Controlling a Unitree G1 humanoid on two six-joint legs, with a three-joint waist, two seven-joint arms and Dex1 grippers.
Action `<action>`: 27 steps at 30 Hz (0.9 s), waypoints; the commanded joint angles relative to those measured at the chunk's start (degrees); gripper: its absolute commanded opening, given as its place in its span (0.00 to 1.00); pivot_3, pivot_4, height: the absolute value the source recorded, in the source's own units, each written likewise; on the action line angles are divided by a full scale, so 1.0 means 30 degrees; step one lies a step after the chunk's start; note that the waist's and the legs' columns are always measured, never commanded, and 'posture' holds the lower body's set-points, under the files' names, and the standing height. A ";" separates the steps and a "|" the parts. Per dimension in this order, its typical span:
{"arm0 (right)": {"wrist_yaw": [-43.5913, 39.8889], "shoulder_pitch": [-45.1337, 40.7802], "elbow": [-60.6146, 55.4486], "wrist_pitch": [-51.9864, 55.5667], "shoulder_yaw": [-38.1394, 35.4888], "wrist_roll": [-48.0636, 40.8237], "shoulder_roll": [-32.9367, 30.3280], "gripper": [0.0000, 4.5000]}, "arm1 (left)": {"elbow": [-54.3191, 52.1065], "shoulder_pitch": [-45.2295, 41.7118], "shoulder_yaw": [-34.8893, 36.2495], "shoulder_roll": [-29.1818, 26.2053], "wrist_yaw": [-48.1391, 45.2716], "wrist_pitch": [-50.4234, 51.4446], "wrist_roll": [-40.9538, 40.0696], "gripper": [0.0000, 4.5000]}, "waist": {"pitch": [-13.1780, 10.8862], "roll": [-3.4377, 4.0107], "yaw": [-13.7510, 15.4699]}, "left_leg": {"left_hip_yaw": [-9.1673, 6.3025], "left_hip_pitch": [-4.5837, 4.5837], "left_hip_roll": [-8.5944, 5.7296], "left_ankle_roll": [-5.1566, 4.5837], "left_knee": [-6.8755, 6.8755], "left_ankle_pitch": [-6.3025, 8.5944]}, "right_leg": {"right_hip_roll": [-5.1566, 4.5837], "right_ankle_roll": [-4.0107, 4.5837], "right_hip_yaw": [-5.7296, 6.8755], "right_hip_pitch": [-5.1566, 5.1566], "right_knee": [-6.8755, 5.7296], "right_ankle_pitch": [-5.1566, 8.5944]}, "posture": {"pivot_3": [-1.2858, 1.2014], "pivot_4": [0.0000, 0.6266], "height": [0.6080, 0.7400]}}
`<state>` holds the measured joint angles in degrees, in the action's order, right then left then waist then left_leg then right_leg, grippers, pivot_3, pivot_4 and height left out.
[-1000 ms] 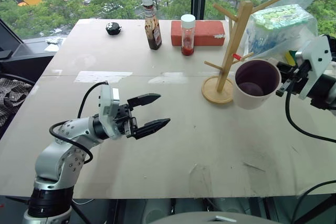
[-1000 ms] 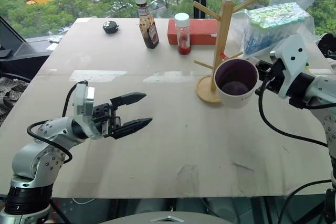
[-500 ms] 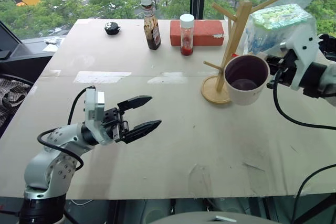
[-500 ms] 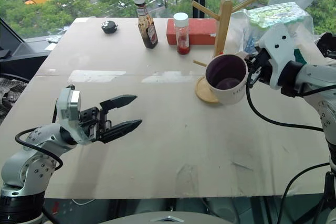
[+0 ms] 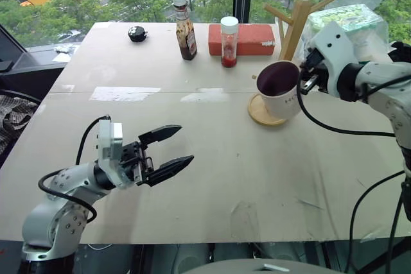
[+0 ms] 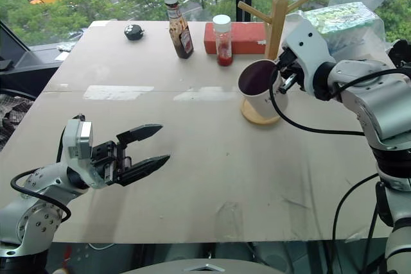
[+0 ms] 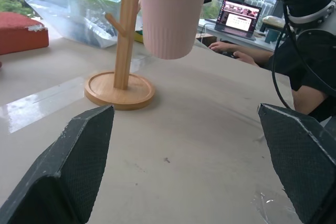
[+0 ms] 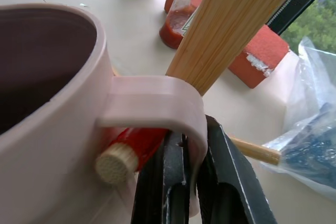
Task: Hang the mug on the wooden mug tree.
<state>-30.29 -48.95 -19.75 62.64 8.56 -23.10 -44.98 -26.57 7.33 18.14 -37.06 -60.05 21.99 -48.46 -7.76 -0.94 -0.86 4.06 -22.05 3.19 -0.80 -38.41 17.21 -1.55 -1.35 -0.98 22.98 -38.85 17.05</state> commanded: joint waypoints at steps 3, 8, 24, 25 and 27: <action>-0.0256 -0.0163 0.2051 -0.1403 0.0648 0.1674 0.0018 0.03 | -0.1032 0.0408 0.0272 0.0270 0.0440 -0.0637 0.0076 1.00 | 0.0000 -0.0004 0.0016 | 0.0005 -0.0005 -0.0005 -0.0009 0.0000 0.0005 | -0.0010 0.0000 -0.0001 0.0000 0.0005 0.0000 | 0.52 0.24 1.00; -0.1107 0.1005 0.2060 -0.2899 -0.0651 0.1659 -0.0186 0.45 | -0.1248 0.0351 0.0392 0.0442 0.0827 -0.0681 -0.0326 1.00 | -0.0001 -0.0004 0.0035 | 0.0004 -0.0018 -0.0013 -0.0021 -0.0002 0.0012 | -0.0025 -0.0001 0.0023 0.0001 0.0008 0.0000 | 0.52 0.24 1.00; -0.7784 1.3591 0.0388 -1.0293 -1.1580 -0.1702 -0.1689 0.68 | -0.0990 0.1812 0.0863 -0.0237 0.1325 -0.0425 0.0136 1.00 | -0.0006 -0.0017 0.0032 | 0.0012 0.0028 -0.0019 -0.0048 0.0005 0.0027 | -0.0024 -0.0005 0.0010 -0.0045 0.0005 -0.0001 | 0.52 0.24 1.00; -0.8420 1.4651 0.0574 -1.0652 -1.2046 -0.1900 -0.1647 0.68 | -0.0693 0.1905 0.1016 -0.0214 0.1291 -0.0443 0.0213 1.00 | -0.0005 -0.0018 0.0055 | -0.0001 0.0055 -0.0019 -0.0092 0.0008 0.0053 | -0.0005 -0.0004 0.0021 -0.0081 0.0017 0.0001 | 0.52 0.24 1.00; -0.8947 1.6265 0.1164 -1.1484 -1.2600 -0.1764 -0.1561 0.68 | -0.0128 0.2187 0.1233 -0.0343 0.1093 -0.0291 0.0282 1.00 | -0.0006 -0.0015 0.0070 | 0.0001 0.0072 -0.0017 -0.0091 0.0009 0.0053 | 0.0022 -0.0004 0.0016 -0.0106 0.0026 0.0002 | 0.52 0.24 1.00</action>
<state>-55.27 -1.19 -16.58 31.16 -26.06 -28.05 -49.67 -27.45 13.63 20.09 -37.25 -56.14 21.56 -47.88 -7.78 -0.99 -0.65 4.06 -21.83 3.13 -1.07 -38.39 17.37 -1.42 -1.36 -0.93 22.66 -38.77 17.06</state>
